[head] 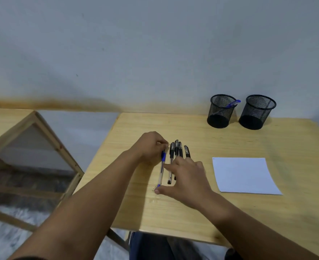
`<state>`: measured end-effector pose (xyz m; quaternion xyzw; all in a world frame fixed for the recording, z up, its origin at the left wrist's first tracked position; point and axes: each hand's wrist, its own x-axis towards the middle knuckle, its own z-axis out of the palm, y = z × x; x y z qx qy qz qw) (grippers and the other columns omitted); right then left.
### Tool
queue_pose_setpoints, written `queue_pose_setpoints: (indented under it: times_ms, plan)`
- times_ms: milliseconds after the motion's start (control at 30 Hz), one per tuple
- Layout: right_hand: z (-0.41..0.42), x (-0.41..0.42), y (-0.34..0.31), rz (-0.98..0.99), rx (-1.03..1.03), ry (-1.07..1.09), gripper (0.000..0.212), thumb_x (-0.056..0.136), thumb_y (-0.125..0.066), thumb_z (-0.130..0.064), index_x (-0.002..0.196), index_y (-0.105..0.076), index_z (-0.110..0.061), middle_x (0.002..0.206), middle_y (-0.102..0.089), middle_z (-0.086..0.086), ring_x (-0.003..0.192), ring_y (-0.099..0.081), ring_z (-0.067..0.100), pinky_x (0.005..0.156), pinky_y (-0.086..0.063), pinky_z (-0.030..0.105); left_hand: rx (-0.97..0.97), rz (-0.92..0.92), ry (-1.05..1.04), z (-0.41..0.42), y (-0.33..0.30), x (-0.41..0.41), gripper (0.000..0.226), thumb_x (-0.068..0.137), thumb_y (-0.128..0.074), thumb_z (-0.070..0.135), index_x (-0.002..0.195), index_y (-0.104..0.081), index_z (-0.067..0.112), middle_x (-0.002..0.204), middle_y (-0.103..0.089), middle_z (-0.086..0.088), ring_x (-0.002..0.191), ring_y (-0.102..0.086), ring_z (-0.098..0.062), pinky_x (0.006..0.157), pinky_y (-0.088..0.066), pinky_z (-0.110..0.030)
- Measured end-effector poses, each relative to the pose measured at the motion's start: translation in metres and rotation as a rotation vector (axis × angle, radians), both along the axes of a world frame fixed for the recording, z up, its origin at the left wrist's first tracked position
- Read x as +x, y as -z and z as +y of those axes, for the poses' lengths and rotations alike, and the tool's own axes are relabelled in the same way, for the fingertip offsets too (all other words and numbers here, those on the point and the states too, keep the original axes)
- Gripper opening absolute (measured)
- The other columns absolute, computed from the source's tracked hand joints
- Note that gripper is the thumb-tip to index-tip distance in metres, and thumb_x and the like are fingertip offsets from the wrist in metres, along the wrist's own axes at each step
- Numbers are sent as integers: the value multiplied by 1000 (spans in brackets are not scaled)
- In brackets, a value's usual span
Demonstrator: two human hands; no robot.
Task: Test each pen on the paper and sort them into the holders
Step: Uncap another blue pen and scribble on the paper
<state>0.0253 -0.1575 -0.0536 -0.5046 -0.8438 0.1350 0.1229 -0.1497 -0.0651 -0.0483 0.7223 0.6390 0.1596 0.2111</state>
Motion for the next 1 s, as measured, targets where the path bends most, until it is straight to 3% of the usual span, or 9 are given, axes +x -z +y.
queue_pose_setpoints:
  times_ms: [233, 333, 433, 500, 567, 633, 733, 833, 1000]
  plan:
    - [-1, 2, 3, 9, 27, 16, 65, 74, -52, -79, 124, -61, -38, 97, -45, -18, 101, -44, 11, 91, -31, 35, 15, -109, -47, -5, -4, -2, 20, 94, -61, 25, 105, -76, 16, 107, -73, 1, 95, -61, -11, 79, -43, -23]
    - [2, 10, -1, 47, 35, 24, 56, 82, -52, -71, 126, -60, -39, 98, -49, -19, 102, -45, 11, 90, -32, 33, 45, -348, -146, -6, -9, -4, 17, 92, -65, 25, 104, -74, 17, 99, -73, 5, 93, -65, -8, 83, -50, -27]
    - [5, 25, -7, 132, 12, 46, 36, 93, -53, -51, 127, -57, -40, 102, -59, -19, 103, -50, 12, 89, -34, 34, 54, -650, -251, -7, -23, -2, 15, 91, -68, 20, 104, -72, 15, 95, -73, 1, 81, -64, -8, 76, -50, -25]
    - [7, 37, -10, 224, 3, 84, 29, 97, -53, -37, 126, -58, -39, 93, -63, -19, 94, -54, 11, 86, -41, 36, 40, -811, -284, -6, -33, 3, 12, 89, -70, 15, 101, -71, 13, 91, -72, -5, 75, -62, -11, 74, -52, -28]
    - [9, 51, -11, 341, -2, 151, 32, 99, -51, -30, 130, -58, -37, 98, -68, -16, 94, -57, 10, 86, -49, 38, 31, -905, -290, -6, -39, 9, 11, 86, -73, 11, 97, -71, 11, 88, -71, -7, 72, -62, -12, 75, -54, -27]
    - [13, 67, -14, 433, -21, 214, 34, 101, -50, -27, 132, -57, -35, 109, -67, -13, 96, -57, 5, 84, -50, 28, 17, -932, -266, -6, -42, 16, 12, 85, -75, 9, 96, -70, 10, 86, -72, -7, 72, -63, -13, 74, -55, -27]
    - [21, 96, -21, 529, -26, 280, 32, 100, -51, -20, 127, -64, -31, 105, -65, -12, 89, -55, 0, 71, -40, 11, -20, -925, -207, -9, -45, 30, 13, 83, -76, 9, 94, -69, 7, 81, -70, -6, 74, -63, -15, 75, -56, -28]
    - [30, 129, -34, 557, 9, 331, 26, 97, -55, -19, 114, -70, -33, 100, -64, -19, 87, -55, 2, 66, -38, 9, -72, -911, -136, -14, -46, 49, 10, 81, -78, 10, 86, -70, 11, 74, -66, -5, 72, -60, -17, 74, -54, -32]
    - [38, 169, -58, 415, 21, 317, 14, 90, -65, -27, 101, -72, -32, 97, -67, -21, 92, -60, 1, 67, -41, 15, -101, -939, -82, -27, -47, 99, 11, 78, -80, 7, 84, -70, 7, 80, -71, -18, 70, -63, -17, 71, -55, -25]
